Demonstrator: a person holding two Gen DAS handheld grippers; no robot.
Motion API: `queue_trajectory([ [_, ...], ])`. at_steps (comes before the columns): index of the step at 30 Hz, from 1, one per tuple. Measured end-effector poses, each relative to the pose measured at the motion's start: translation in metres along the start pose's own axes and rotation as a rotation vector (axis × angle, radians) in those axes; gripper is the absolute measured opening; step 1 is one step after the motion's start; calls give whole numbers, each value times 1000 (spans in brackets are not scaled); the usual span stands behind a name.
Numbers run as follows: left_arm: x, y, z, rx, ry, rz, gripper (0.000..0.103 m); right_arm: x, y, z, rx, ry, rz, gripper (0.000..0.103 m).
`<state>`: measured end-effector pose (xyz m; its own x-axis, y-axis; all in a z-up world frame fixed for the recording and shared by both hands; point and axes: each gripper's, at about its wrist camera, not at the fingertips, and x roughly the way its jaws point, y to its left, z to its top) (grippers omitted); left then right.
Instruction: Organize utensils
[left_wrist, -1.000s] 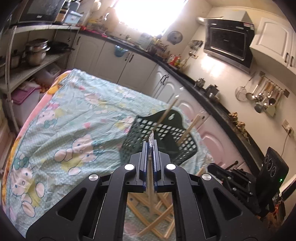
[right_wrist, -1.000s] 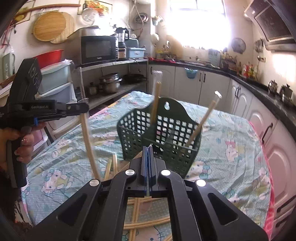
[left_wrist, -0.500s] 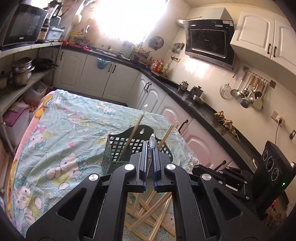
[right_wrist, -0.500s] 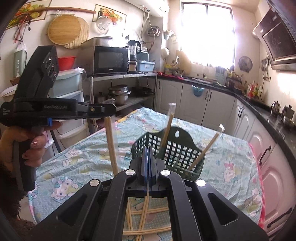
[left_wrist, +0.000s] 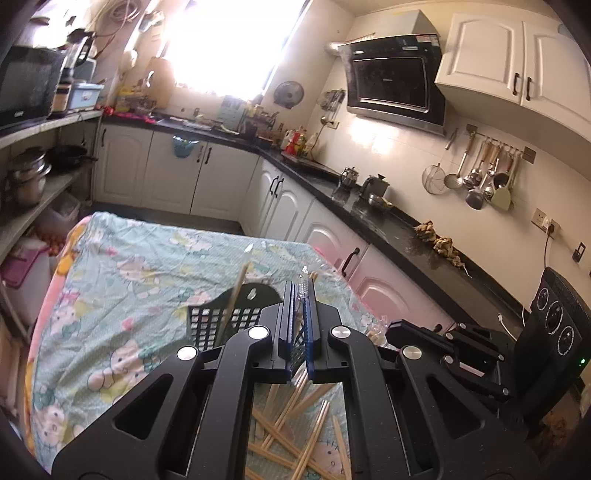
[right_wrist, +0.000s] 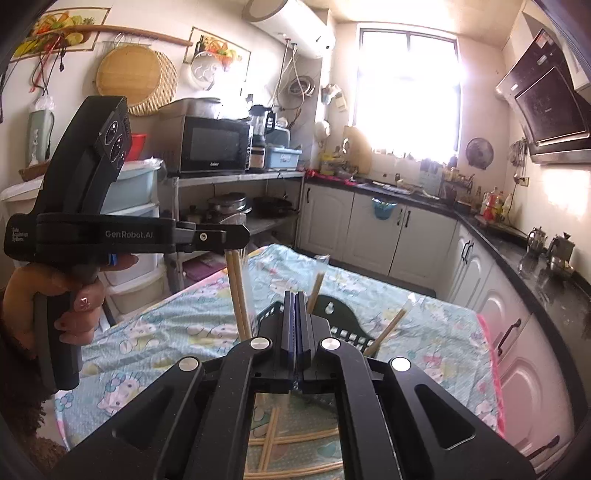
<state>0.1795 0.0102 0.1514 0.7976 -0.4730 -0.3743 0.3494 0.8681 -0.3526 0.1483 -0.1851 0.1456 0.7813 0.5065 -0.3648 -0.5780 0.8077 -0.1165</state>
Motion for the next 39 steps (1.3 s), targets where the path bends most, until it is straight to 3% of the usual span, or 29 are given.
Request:
queue_trajectory([
  [21,10,-45,70,109,-105,-19,2,-17,-52,58,30,-146,-90,1],
  [39,43,-29,90,113,-94,59,2,10,-86,89,75,-174,-122,1],
])
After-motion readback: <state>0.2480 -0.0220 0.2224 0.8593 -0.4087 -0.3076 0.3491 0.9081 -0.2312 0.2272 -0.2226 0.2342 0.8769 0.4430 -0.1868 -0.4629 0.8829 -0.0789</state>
